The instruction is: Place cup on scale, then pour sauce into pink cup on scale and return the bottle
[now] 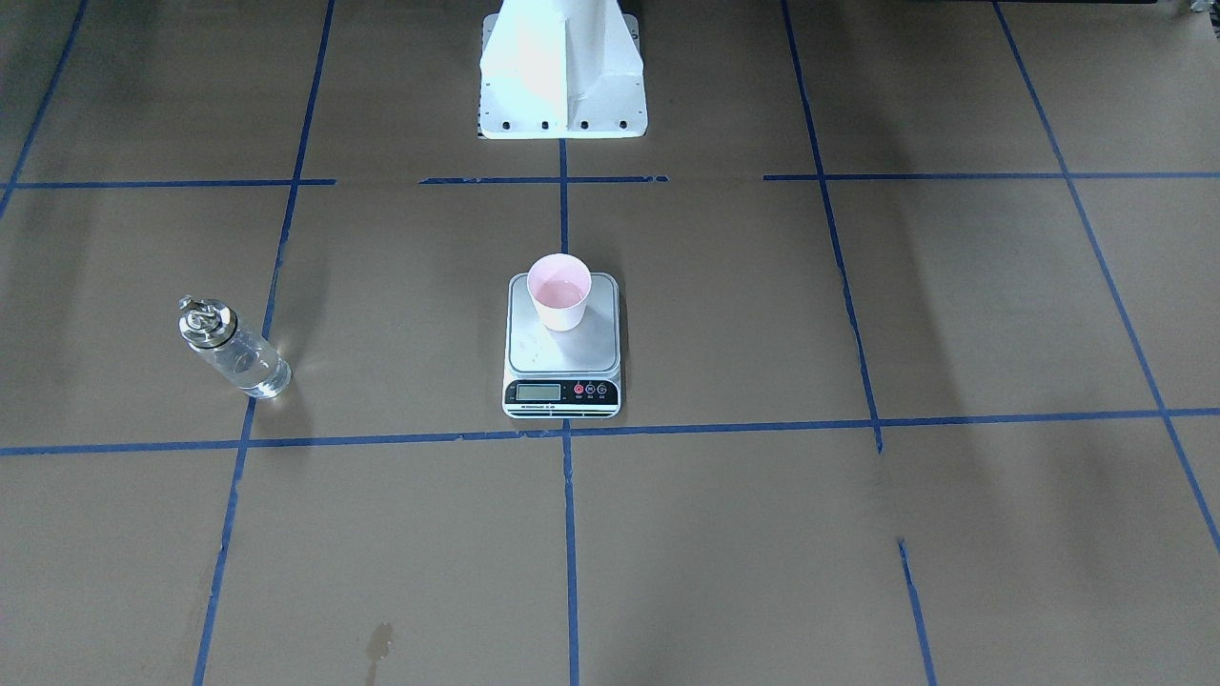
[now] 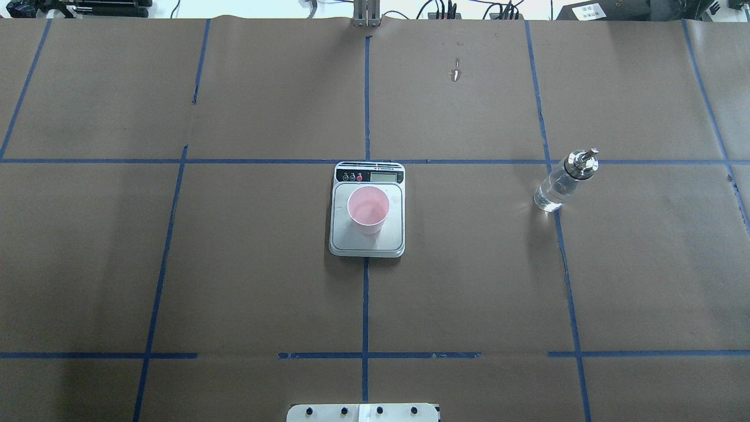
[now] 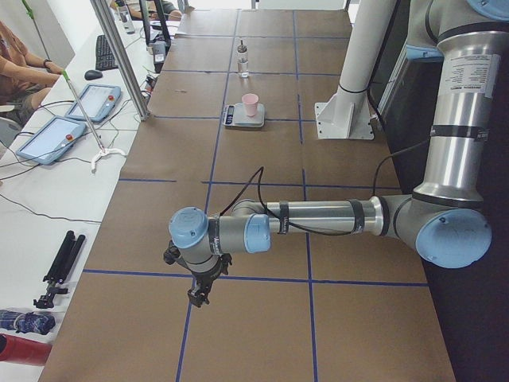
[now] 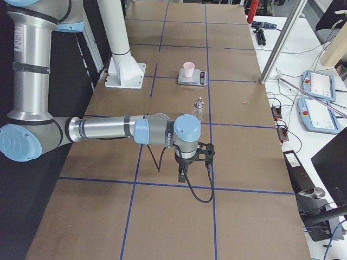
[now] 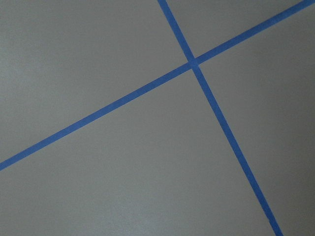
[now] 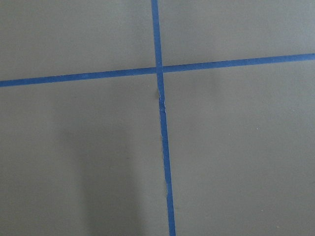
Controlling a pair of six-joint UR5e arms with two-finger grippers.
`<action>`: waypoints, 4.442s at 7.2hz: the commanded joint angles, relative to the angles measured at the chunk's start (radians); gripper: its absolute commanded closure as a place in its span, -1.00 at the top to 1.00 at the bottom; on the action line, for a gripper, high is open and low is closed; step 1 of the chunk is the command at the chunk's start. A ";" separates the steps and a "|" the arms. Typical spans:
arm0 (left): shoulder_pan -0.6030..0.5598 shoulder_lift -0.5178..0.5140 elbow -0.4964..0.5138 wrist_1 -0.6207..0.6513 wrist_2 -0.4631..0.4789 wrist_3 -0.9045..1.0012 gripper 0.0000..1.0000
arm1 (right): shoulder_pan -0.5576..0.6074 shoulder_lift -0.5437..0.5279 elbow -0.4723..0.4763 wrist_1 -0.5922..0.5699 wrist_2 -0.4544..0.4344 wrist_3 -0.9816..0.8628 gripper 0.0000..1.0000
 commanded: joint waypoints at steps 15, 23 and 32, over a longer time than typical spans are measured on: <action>0.000 -0.001 -0.001 -0.017 -0.092 -0.379 1.00 | 0.000 0.000 0.002 0.005 0.033 0.000 1.00; -0.002 0.000 -0.029 -0.066 -0.118 -0.377 1.00 | 0.000 0.002 0.000 0.005 0.038 0.000 1.00; -0.002 0.000 -0.026 -0.066 -0.118 -0.377 1.00 | 0.000 0.002 0.002 0.005 0.038 0.000 1.00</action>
